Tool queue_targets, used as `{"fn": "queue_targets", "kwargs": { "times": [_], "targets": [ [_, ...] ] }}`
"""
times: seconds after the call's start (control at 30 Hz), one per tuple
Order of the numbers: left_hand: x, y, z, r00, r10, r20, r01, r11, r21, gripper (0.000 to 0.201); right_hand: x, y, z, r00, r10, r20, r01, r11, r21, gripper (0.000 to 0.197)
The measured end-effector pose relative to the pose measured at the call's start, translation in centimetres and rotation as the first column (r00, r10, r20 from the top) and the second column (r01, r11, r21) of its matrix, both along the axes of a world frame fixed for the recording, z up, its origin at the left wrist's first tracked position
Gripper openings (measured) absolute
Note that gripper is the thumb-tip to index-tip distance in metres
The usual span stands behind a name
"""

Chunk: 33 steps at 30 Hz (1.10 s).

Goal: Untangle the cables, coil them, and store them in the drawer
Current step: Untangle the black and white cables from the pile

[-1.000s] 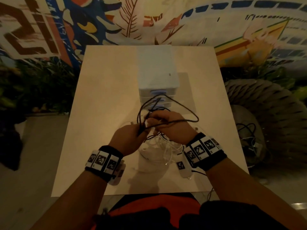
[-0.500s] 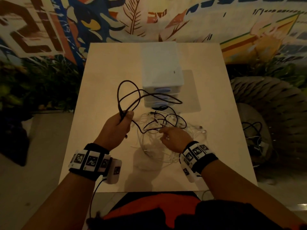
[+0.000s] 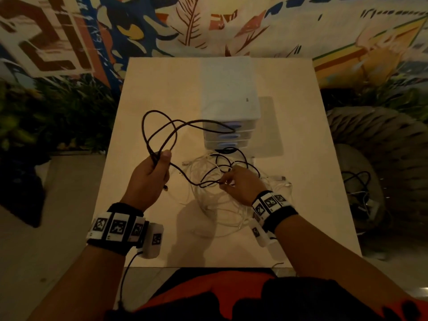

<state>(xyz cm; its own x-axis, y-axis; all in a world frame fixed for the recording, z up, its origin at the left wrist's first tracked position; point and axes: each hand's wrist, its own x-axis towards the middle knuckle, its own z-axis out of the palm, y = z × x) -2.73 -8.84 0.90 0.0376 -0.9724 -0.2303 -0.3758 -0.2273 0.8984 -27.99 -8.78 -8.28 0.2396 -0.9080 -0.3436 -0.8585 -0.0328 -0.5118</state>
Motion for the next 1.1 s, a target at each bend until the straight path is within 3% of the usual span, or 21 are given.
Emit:
{"fn": "queue_targets", "kwargs": {
  "times": [0.13, 0.23, 0.37, 0.47, 0.53, 0.6, 0.63, 0.7, 0.73, 0.77, 0.83, 0.9, 0.97, 1.0, 1.03, 1.1],
  "targets": [
    [1.1, -0.2, -0.4, 0.993, 0.091, 0.078, -0.09, 0.996, -0.014, 0.04, -0.9, 0.1, 0.6, 0.999, 0.03, -0.021, -0.034, 0.97, -0.241, 0.026],
    [0.9, -0.3, -0.8, 0.995, 0.044, 0.094, -0.051, 0.997, 0.065, 0.046, -1.1, -0.3, 1.2, 0.998, 0.026, 0.052, -0.007, 0.944, -0.329, 0.026],
    [-0.3, -0.5, -2.2, 0.98, 0.014, 0.197, -0.052, 0.981, 0.188, 0.045, -1.6, -0.7, 2.9, 0.983, 0.024, 0.182, 0.046, 0.927, -0.373, 0.017],
    [-0.5, -0.2, -3.8, 0.99, -0.007, 0.143, -0.039, 0.947, 0.319, 0.051, -2.6, -0.8, 3.1, 0.969, 0.028, 0.245, 0.07, 0.922, -0.381, 0.017],
    [-0.6, 0.1, -4.2, 0.993, -0.029, 0.115, -0.02, 0.915, 0.404, 0.06, -3.2, -0.7, 2.8, 0.968, 0.01, 0.25, 0.088, 0.921, -0.378, 0.016],
    [-0.4, 0.5, -4.2, 0.979, -0.041, 0.198, -0.051, 0.897, 0.44, 0.079, -3.7, -0.4, 2.7, 0.972, -0.01, 0.235, 0.104, 0.915, -0.39, 0.015],
    [-0.1, 0.5, -3.9, 0.942, -0.077, 0.327, -0.071, 0.906, 0.417, 0.091, -3.9, -0.3, 2.7, 0.975, -0.021, 0.222, 0.11, 0.912, -0.396, 0.015],
    [0.9, 0.1, -2.9, 0.76, -0.191, 0.621, -0.05, 0.936, 0.348, 0.109, -4.3, -0.1, 3.0, 0.978, -0.041, 0.206, 0.118, 0.919, -0.377, 0.014],
    [1.6, -0.2, -2.2, 0.681, -0.252, 0.687, -0.026, 0.93, 0.367, 0.108, -4.4, -0.1, 3.3, 0.978, -0.051, 0.202, 0.121, 0.929, -0.35, 0.015],
    [1.9, -0.5, -1.3, 0.646, -0.294, 0.704, -0.007, 0.92, 0.391, 0.101, -4.5, -0.1, 3.5, 0.979, -0.057, 0.194, 0.118, 0.94, -0.319, 0.016],
    [2.1, -0.9, 0.7, 0.608, -0.335, 0.72, 0.069, 0.925, 0.373, 0.08, -4.4, -0.1, 3.9, 0.983, -0.056, 0.173, 0.102, 0.957, -0.273, 0.019],
    [0.9, -1.0, 2.3, 0.521, -0.266, 0.811, 0.293, 0.948, 0.123, 0.057, -4.0, -0.2, 4.1, 0.986, -0.041, 0.16, 0.079, 0.968, -0.24, 0.02],
    [-1.9, -1.0, 2.9, 0.608, -0.201, 0.768, 0.471, 0.87, -0.146, 0.03, -3.4, -0.1, 4.3, 0.99, -0.02, 0.143, 0.051, 0.975, -0.217, 0.021],
    [-3.4, -1.1, 2.6, 0.631, -0.238, 0.739, 0.541, 0.817, -0.199, 0.018, -3.0, -0.1, 4.4, 0.99, -0.016, 0.143, 0.046, 0.976, -0.211, 0.021],
    [-4.9, -1.4, 1.8, 0.61, -0.282, 0.741, 0.611, 0.762, -0.213, 0.021, -2.7, -0.1, 4.5, 0.988, -0.012, 0.151, 0.044, 0.977, -0.208, 0.02],
    [-6.9, -1.8, -0.3, 0.485, -0.348, 0.802, 0.712, 0.69, -0.131, 0.032, -2.2, 0.0, 4.5, 0.985, -0.004, 0.173, 0.04, 0.978, -0.206, 0.019]
  ]
}}
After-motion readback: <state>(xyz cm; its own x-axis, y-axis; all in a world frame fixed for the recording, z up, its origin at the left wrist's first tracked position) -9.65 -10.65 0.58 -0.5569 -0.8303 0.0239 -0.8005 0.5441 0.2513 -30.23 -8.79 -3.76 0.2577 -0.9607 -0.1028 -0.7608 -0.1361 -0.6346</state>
